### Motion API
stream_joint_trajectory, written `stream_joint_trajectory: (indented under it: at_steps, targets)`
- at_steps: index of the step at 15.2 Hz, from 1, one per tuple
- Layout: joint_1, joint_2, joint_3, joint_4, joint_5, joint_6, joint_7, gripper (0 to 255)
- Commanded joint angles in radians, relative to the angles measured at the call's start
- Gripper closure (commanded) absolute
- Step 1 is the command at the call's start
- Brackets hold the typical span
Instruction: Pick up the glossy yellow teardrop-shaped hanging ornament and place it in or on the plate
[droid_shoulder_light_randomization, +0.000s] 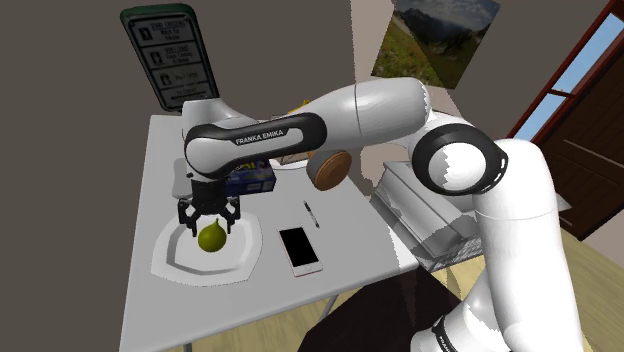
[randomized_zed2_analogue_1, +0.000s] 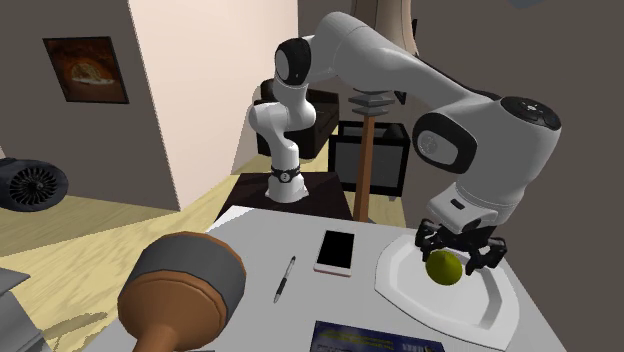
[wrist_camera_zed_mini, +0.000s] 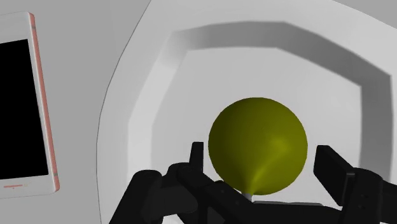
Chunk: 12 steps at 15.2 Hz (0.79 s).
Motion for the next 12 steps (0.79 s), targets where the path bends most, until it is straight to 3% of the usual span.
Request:
stream_joint_trajectory:
  at_steps: [1, 5, 9, 12]
  targets:
    - [0.0, 0.0, 0.0, 0.0, 0.0, 0.0, 0.0, 0]
    - [0.0, 0.0, 0.0, 0.0, 0.0, 0.0, 0.0, 0]
    - [-0.003, -0.013, 0.001, 0.107, 0.002, -0.12, -0.001, 0]
    - [-0.003, -0.014, 0.001, 0.107, 0.002, -0.12, -0.001, 0]
